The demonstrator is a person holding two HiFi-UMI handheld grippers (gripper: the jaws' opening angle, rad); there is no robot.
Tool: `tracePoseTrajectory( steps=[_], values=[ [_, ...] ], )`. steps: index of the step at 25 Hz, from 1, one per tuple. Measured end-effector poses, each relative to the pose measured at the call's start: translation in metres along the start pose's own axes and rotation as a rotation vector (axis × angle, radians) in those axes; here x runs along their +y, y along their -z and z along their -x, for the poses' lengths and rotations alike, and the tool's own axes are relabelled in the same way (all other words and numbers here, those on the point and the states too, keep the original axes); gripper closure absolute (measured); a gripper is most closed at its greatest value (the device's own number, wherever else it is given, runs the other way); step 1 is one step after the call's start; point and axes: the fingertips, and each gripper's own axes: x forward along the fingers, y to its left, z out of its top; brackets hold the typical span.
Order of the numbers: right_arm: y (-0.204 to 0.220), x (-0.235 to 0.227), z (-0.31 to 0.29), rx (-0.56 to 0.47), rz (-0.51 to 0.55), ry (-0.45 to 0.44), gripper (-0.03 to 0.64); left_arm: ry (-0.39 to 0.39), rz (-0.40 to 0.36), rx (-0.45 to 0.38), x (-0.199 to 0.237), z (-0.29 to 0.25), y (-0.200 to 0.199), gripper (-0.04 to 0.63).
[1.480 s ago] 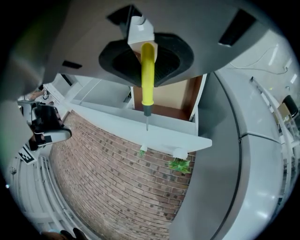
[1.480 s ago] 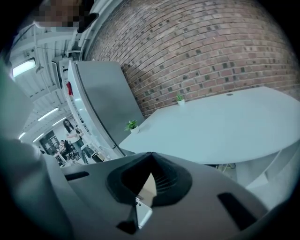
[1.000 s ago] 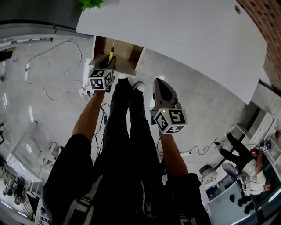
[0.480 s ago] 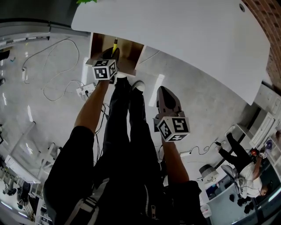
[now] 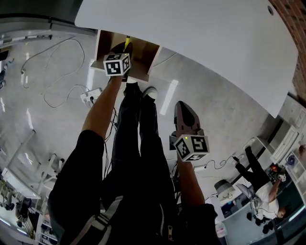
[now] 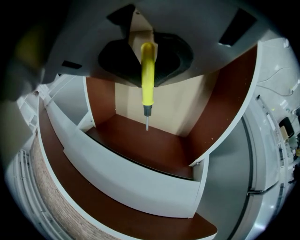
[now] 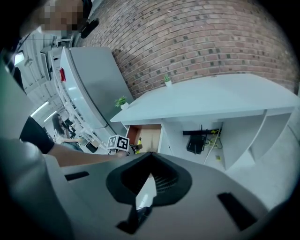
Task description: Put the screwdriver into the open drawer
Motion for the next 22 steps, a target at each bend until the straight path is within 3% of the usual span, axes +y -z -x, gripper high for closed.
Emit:
tracePoseTrajectory(
  steps=[5, 10, 22],
  values=[
    [0.009, -0.001, 0.000, 0.013, -0.008, 0.002, 0.614, -0.059, 0.002, 0.048, 0.003, -0.009, 0.002, 0.505],
    [0.019, 0.003, 0.002, 0.022, -0.009, -0.001, 0.614, -0.046, -0.105, 0.050, -0.011, -0.019, -0.009, 0.505],
    [0.035, -0.012, 0.016, 0.034, -0.031, 0.021, 0.612, -0.099, -0.136, 0.115, 0.009, -0.054, 0.013, 0.503]
  ],
)
